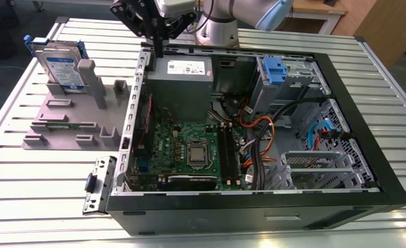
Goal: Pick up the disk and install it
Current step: 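Reach for the disk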
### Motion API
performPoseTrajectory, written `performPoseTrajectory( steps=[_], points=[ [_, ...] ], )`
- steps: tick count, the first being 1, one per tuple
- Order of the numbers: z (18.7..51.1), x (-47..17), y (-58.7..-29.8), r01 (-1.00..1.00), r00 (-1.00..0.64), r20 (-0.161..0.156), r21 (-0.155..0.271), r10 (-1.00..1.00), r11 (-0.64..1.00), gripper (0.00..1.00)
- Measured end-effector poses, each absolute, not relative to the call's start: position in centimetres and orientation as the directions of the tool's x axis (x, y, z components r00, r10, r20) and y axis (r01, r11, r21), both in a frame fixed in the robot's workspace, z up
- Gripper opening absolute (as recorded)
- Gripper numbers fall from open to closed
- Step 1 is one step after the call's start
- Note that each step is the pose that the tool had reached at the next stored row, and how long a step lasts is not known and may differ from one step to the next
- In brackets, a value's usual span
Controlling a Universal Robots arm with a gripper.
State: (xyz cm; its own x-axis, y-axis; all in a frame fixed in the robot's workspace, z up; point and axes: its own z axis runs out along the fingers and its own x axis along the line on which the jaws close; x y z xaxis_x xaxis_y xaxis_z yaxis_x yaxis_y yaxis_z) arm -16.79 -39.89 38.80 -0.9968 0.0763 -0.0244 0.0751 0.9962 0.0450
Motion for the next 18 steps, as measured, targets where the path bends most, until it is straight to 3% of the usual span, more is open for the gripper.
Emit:
performPoseTrajectory(
  steps=[18],
  points=[
    [38.76,-17.16,-39.89,0.075,-0.997,-0.024,0.045,0.076,0.996,0.1]
  ],
)
